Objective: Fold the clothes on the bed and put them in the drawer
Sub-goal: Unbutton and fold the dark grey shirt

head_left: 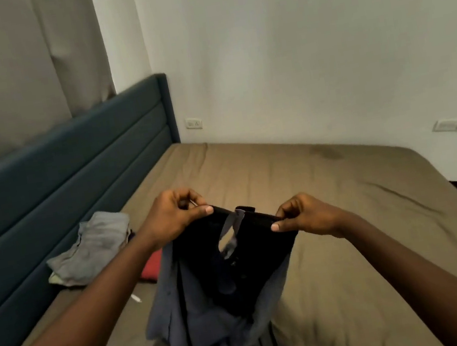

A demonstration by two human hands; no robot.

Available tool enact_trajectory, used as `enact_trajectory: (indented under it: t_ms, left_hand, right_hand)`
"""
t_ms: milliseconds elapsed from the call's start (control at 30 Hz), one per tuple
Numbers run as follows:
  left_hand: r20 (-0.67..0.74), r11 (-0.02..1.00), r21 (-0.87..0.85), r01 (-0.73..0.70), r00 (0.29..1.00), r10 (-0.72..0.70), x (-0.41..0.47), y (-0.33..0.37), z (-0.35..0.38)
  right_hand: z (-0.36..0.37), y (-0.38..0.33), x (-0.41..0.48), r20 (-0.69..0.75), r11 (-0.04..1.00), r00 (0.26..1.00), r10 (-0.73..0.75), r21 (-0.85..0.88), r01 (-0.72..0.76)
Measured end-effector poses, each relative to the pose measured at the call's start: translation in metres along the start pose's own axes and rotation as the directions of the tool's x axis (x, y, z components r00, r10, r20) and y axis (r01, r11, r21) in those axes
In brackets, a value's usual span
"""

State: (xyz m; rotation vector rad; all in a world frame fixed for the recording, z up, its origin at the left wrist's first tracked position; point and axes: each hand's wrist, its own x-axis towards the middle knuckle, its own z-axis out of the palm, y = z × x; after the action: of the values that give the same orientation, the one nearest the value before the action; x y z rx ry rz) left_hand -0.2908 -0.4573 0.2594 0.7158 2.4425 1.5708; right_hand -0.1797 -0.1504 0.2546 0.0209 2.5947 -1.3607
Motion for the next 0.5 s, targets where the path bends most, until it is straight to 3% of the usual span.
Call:
enact_trajectory:
  t_ms: [100,200,267,367,500]
  left_hand:
    - [-0.047,0.982,-0.122,0.145,0.987,-0.152,-0.006,-0.012,0.007]
    - [-0.139,0.949,-0.193,0.251,0.95,-0.279,-0.024,-0.033,0.041]
    - [-0.182,0.908,-0.268,0.322,0.909,-0.376,-0.05,-0.054,0.074]
    - [-0.19,0.86,-0.329,0.391,0.864,-0.466,-0.091,-0.076,0.123]
    - [-0.063,0.802,-0.419,0.426,0.867,-0.494,-0.127,-0.087,0.16]
  right_hand:
    - [0.029,0.024,-0.003,-0.051,0.997,0.997,0.064,0.055,-0.061]
    - [0.075,0.032,-0.01,-0.115,0.909,0.971,0.211,0.388,-0.152]
    - [0.116,0.037,-0.017,-0.092,0.785,0.933,0.348,0.573,-0.236]
    - [0.171,0.05,-0.03,0.062,0.536,0.881,0.469,0.773,-0.339]
    - [0.213,0.067,-0.045,0.127,0.2,0.817,0.562,0.938,-0.284]
